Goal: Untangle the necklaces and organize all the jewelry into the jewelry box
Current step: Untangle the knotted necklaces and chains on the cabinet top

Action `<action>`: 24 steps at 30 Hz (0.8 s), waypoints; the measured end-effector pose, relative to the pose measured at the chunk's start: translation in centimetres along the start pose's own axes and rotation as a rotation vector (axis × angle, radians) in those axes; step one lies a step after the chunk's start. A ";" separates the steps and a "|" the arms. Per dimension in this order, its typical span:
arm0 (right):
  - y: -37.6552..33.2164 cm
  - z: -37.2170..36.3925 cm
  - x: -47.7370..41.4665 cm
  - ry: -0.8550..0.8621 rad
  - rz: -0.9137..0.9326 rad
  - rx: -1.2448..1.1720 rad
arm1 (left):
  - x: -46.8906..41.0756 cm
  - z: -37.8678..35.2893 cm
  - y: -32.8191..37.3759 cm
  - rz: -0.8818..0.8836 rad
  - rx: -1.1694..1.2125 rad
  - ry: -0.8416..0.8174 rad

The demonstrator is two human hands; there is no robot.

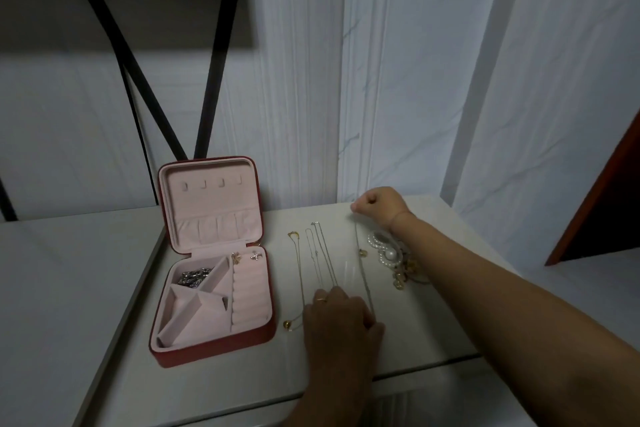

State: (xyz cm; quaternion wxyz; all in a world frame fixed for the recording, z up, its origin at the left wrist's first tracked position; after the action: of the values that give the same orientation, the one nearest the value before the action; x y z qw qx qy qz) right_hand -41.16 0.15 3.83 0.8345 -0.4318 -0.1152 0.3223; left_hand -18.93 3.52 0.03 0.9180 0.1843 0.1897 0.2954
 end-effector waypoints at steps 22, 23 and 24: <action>0.8 -5.3 -3.2 0.022 0.017 0.504 | 0.2 -1.1 -1.2 -0.436 -0.099 -0.095; 0.9 -5.3 -3.3 0.029 0.012 0.519 | 0.2 -1.2 -1.3 -0.418 -0.103 -0.131; 0.9 -5.2 -3.4 0.032 0.007 0.537 | 0.2 -1.1 -1.3 -0.381 -0.115 -0.197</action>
State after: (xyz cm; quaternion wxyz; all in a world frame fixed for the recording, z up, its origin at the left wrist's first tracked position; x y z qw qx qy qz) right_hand -41.66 -4.98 0.27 0.9198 -0.2001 -0.0110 0.3374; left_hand -18.63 2.92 -1.58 0.9804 0.1204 0.1133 0.1076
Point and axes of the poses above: each hand's wrist, its own x-axis away from the middle knuckle, its own z-axis out of the back of the hand, y = z × x, the point moved 3 cm from there along -x, towards the middle knuckle, and after that the axes turned 1 degree about z, right-handed, at the moved point
